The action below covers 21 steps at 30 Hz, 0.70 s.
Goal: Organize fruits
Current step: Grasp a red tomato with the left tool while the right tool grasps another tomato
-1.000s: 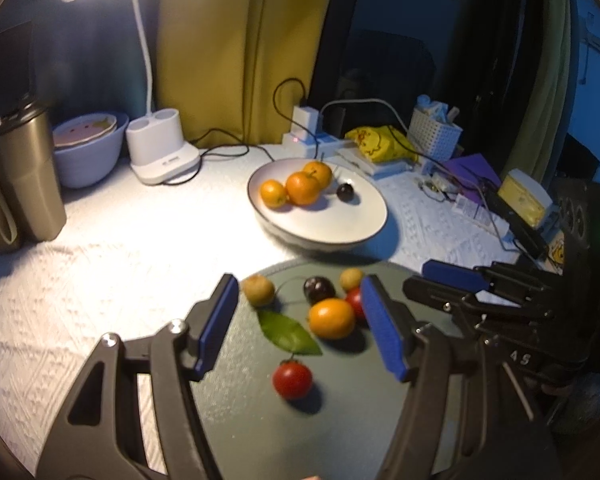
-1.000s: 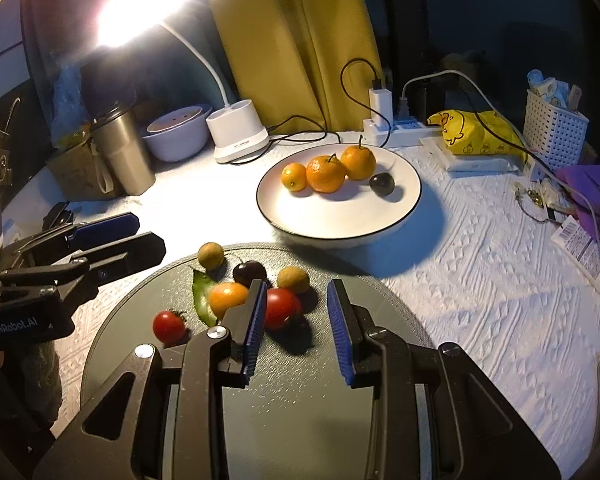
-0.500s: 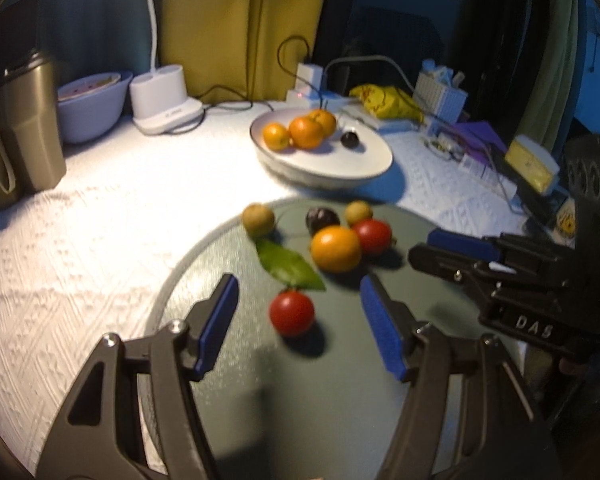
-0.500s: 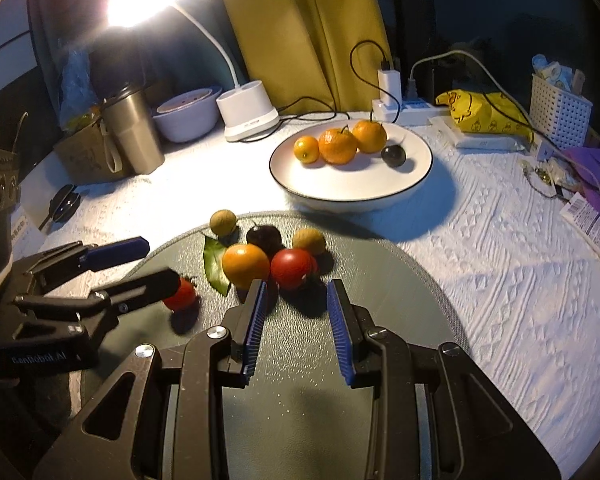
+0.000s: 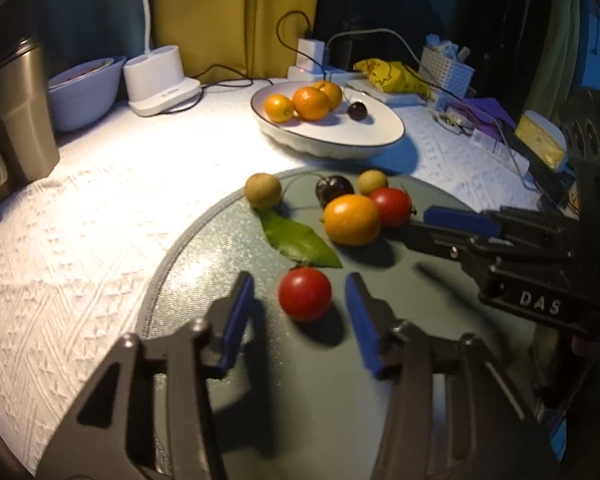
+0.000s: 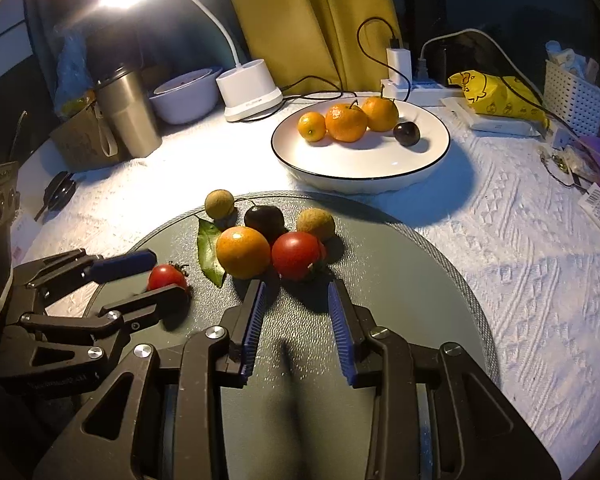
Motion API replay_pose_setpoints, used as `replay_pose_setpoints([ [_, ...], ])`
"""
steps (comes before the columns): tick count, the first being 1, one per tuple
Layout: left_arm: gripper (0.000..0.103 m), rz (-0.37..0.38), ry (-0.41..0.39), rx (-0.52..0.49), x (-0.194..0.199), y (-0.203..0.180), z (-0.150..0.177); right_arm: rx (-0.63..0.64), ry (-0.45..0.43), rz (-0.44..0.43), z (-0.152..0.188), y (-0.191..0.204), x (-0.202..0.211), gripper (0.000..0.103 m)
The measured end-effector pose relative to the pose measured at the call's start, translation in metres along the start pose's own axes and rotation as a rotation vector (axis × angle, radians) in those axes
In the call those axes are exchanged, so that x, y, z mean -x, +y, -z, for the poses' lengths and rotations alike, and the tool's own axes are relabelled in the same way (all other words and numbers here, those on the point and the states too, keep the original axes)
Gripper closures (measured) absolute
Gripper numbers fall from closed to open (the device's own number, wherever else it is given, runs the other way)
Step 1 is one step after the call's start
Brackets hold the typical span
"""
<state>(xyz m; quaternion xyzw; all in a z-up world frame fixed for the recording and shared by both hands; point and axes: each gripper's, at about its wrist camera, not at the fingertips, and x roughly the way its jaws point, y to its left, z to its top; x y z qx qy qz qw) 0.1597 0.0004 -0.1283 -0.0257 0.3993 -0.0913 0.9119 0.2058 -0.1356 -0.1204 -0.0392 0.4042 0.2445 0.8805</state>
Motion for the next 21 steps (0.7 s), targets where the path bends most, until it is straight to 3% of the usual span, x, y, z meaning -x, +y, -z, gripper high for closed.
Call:
replay_pose_setpoints([
  [7, 0.075, 0.004, 0.013, -0.022, -0.004, -0.003, -0.002, -0.003, 0.012, -0.002, -0.01, -0.005, -0.009, 0.063],
  [21, 0.075, 0.041, 0.008, -0.023, -0.003, -0.001, -0.003, 0.03, 0.051, -0.012, -0.019, 0.0, -0.024, 0.061],
])
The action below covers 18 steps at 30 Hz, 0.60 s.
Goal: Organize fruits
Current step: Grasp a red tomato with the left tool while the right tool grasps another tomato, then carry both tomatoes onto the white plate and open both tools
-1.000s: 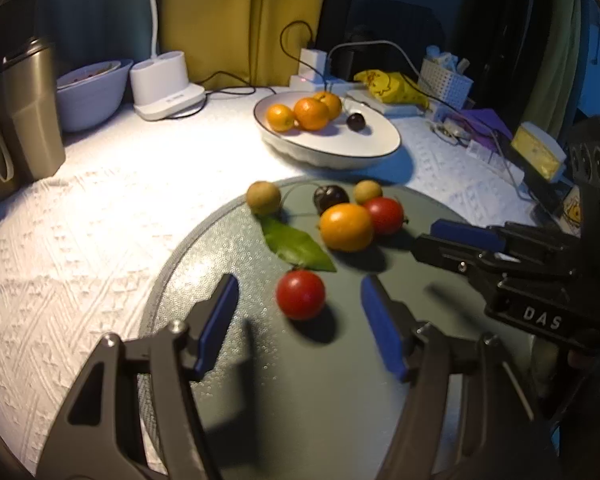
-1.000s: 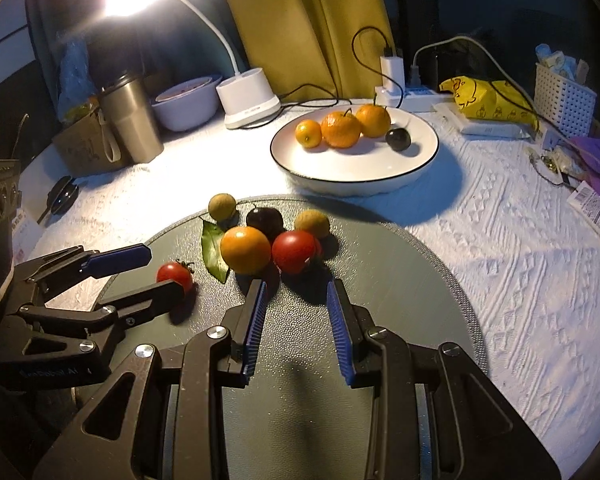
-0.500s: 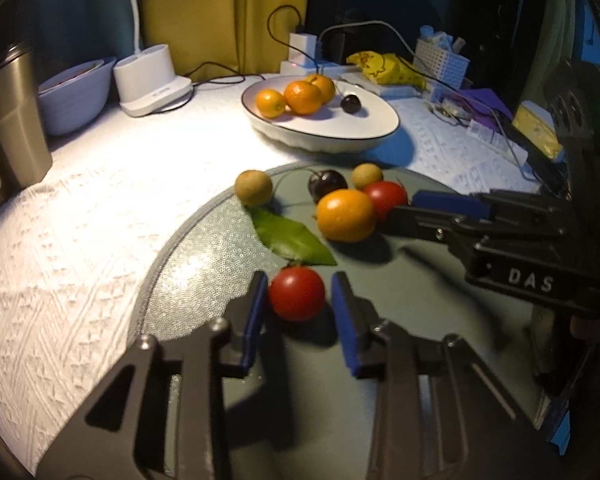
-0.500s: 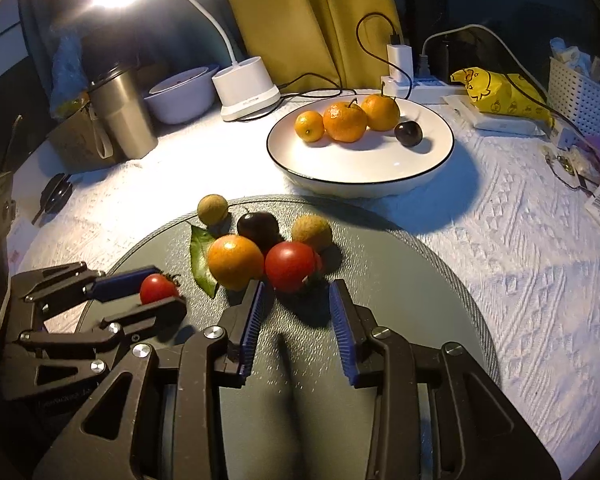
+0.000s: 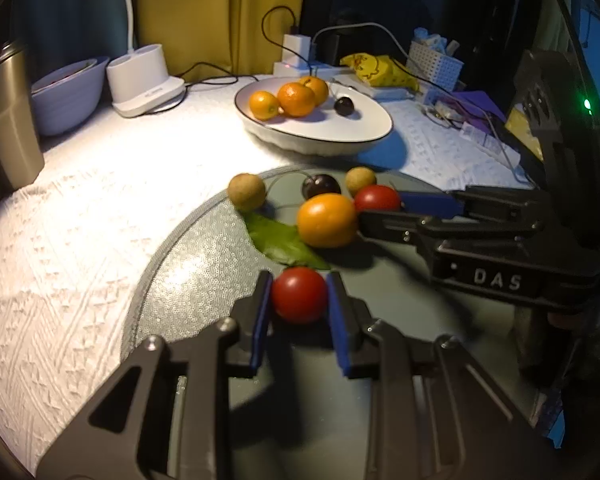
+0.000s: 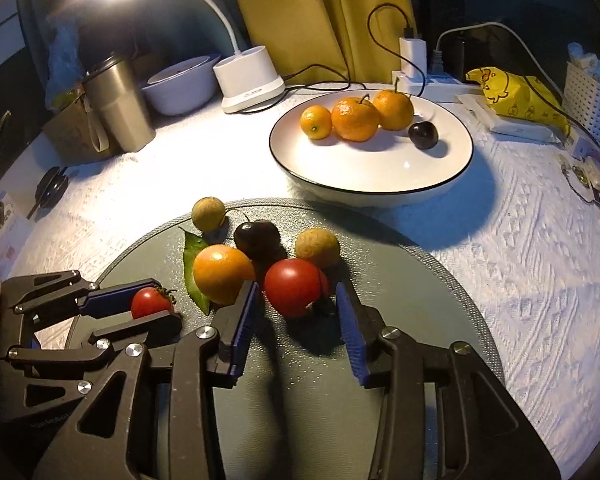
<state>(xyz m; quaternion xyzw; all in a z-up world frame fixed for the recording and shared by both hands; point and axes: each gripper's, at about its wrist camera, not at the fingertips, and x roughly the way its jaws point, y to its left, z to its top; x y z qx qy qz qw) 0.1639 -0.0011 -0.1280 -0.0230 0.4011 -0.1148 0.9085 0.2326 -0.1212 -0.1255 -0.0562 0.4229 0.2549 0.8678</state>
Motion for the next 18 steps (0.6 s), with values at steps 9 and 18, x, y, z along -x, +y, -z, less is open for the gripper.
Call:
replay_pose_setpoints([
  [9, 0.075, 0.01, -0.024, -0.002, 0.01, -0.002, -0.003, 0.015, -0.016, -0.007, 0.002, 0.006, 0.006, 0.07],
  [18, 0.075, 0.018, -0.067, -0.018, 0.021, -0.009, -0.017, 0.014, -0.053, -0.004, -0.002, 0.005, 0.024, 0.07],
])
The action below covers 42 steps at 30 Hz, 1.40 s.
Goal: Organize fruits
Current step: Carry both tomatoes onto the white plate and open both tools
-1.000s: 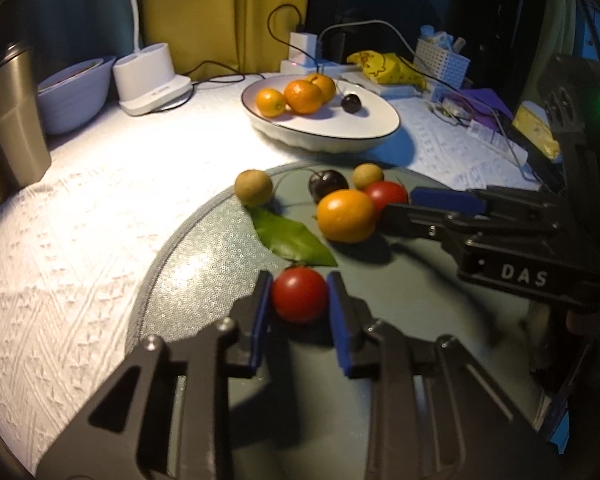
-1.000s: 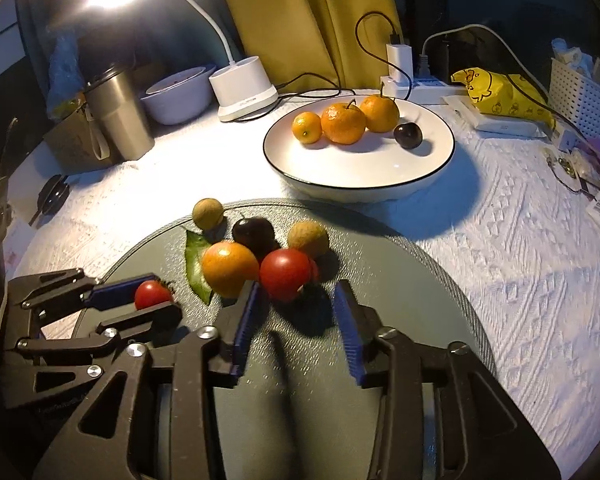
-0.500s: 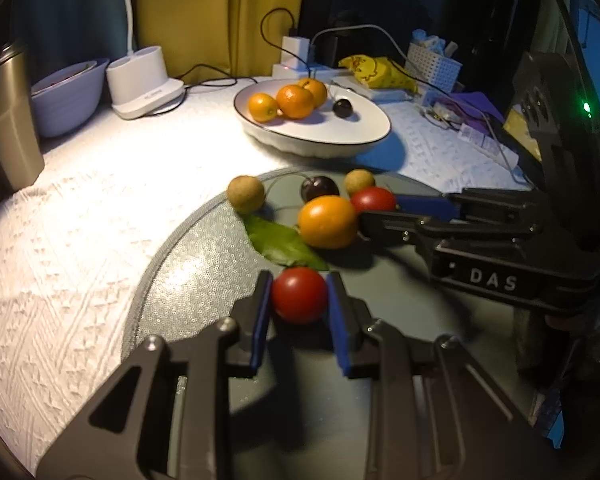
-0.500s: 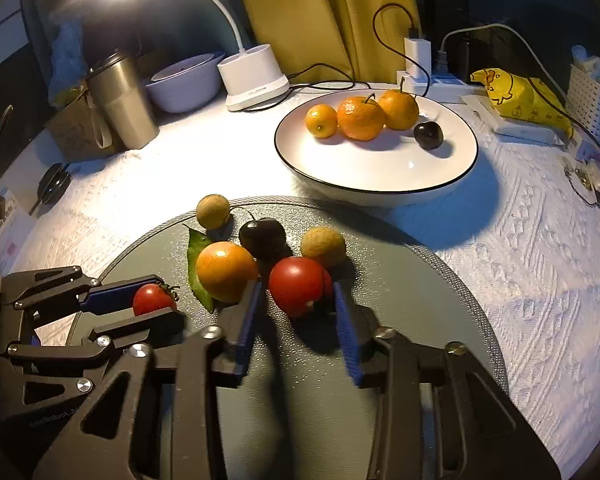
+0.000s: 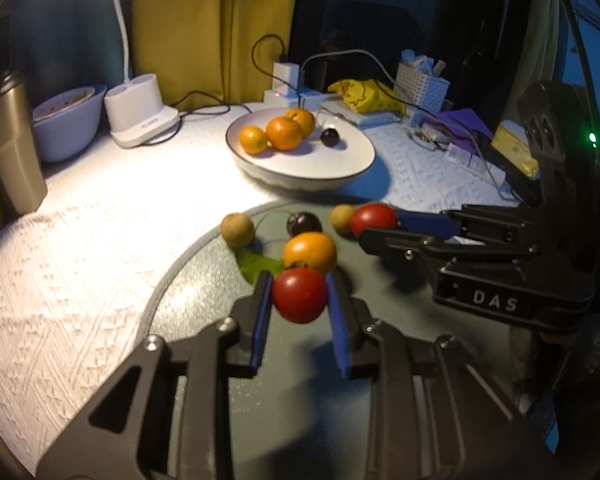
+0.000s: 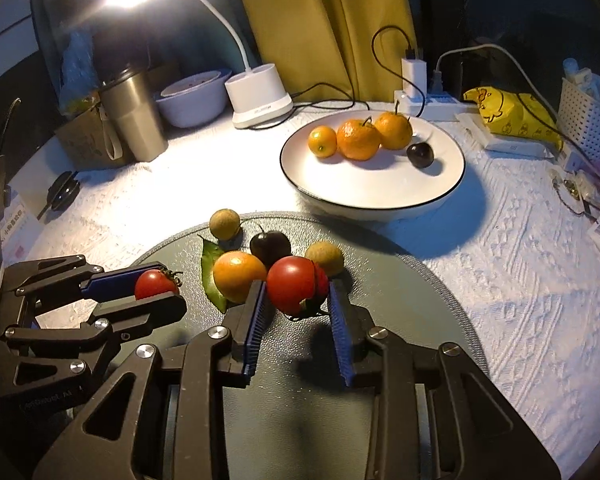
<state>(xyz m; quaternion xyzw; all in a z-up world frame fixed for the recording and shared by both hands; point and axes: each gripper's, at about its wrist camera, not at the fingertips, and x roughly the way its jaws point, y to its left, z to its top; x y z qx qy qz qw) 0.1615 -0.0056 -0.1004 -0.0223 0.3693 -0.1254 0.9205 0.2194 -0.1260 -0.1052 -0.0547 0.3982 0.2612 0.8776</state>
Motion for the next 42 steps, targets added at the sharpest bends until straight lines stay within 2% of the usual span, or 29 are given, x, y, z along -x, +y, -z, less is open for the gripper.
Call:
replay_pose_setpoints([
  [18, 0.075, -0.012, -0.03, -0.037, -0.015, -0.002, -0.043, -0.023, -0.051, 0.001, -0.023, -0.027, 0.01, 0.07],
  [34, 0.075, -0.017, -0.026, -0.069, -0.052, 0.003, -0.083, -0.038, -0.063, -0.018, -0.051, -0.052, -0.013, 0.07],
  [42, 0.075, -0.019, 0.015, -0.049, -0.083, 0.013, -0.098, -0.041, -0.05, -0.035, -0.062, -0.061, -0.031, 0.07],
])
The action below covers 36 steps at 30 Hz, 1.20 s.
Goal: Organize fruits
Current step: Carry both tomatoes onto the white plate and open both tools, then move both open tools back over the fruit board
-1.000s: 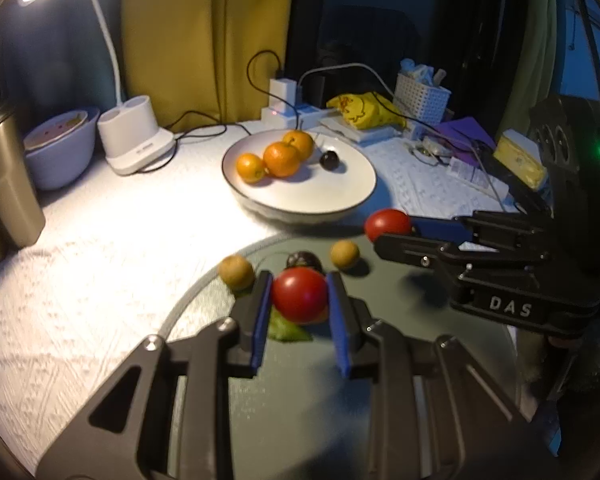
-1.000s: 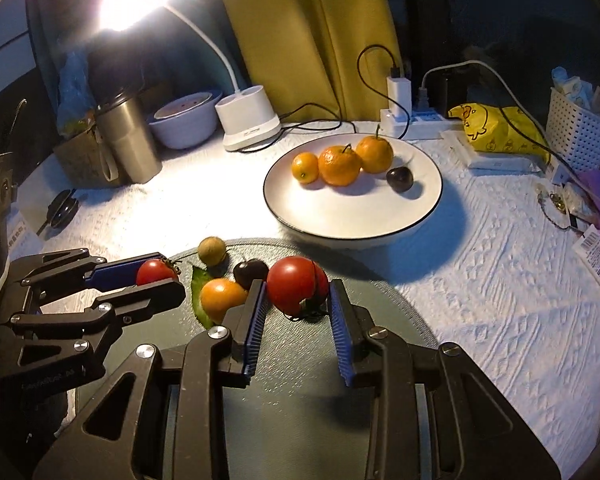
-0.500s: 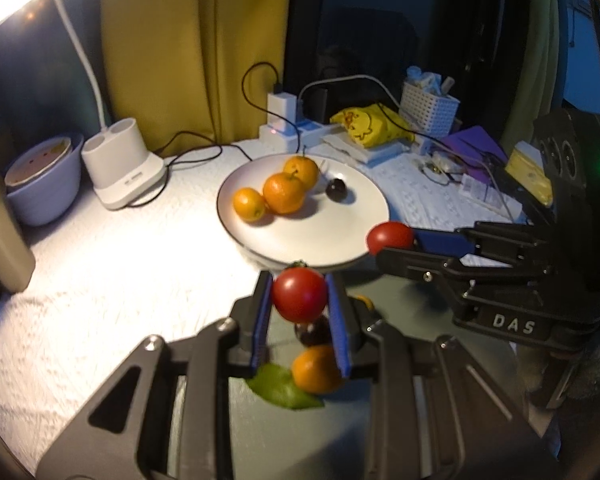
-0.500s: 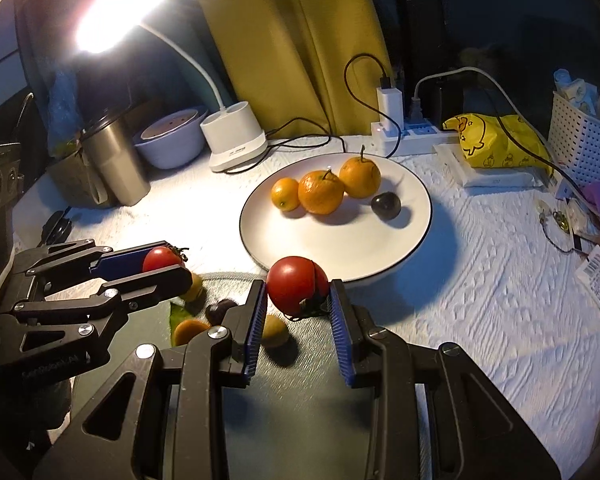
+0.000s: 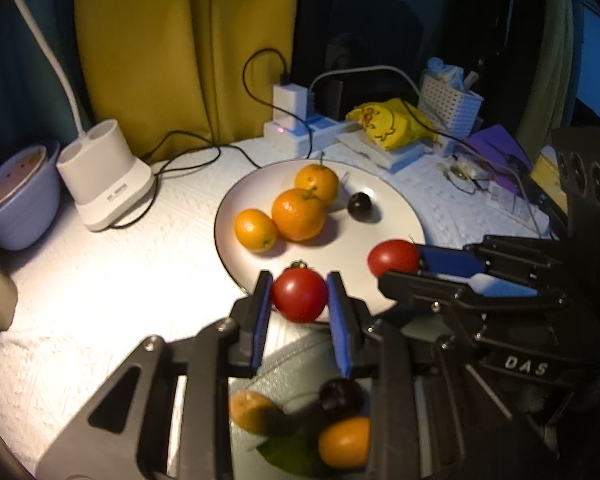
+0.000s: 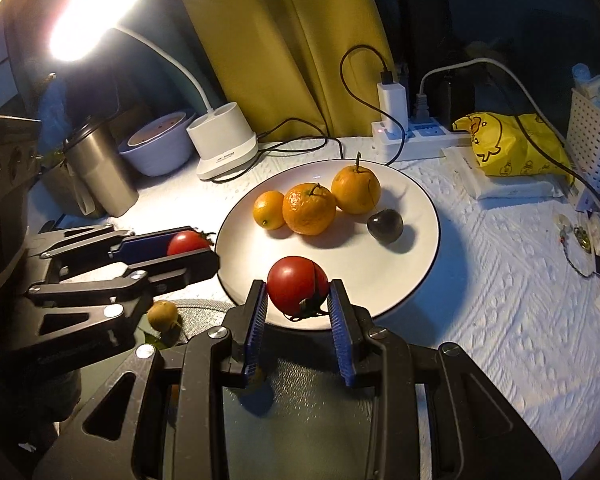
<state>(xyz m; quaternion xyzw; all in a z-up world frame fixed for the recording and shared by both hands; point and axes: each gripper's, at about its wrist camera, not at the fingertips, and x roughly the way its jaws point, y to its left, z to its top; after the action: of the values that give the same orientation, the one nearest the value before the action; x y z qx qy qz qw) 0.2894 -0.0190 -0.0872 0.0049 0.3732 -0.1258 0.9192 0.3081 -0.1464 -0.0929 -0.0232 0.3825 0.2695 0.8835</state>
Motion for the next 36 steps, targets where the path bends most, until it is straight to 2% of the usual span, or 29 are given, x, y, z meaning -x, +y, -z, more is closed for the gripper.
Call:
replay_pose_setpoints([
  [10, 0.074, 0.017, 0.055, 0.05, -0.027, 0.011, -0.006, 0.004, 0.031, -0.02, -0.004, -0.004, -0.024, 0.07],
  [17, 0.074, 0.02, 0.058, 0.056, -0.029, 0.012, -0.005, 0.006, 0.039, -0.016, -0.003, -0.004, -0.029, 0.07],
  [29, 0.07, 0.022, 0.004, 0.067, 0.005, 0.012, 0.001, 0.014, 0.011, 0.018, -0.002, 0.006, -0.009, 0.07],
  [32, 0.063, 0.029, -0.016, 0.072, 0.017, 0.011, 0.005, 0.019, 0.007, 0.023, 0.0, 0.011, -0.003, 0.069],
  [36, 0.062, 0.033, -0.038, 0.071, 0.032, 0.009, 0.011, 0.026, -0.003, 0.032, 0.004, 0.019, 0.009, 0.069],
])
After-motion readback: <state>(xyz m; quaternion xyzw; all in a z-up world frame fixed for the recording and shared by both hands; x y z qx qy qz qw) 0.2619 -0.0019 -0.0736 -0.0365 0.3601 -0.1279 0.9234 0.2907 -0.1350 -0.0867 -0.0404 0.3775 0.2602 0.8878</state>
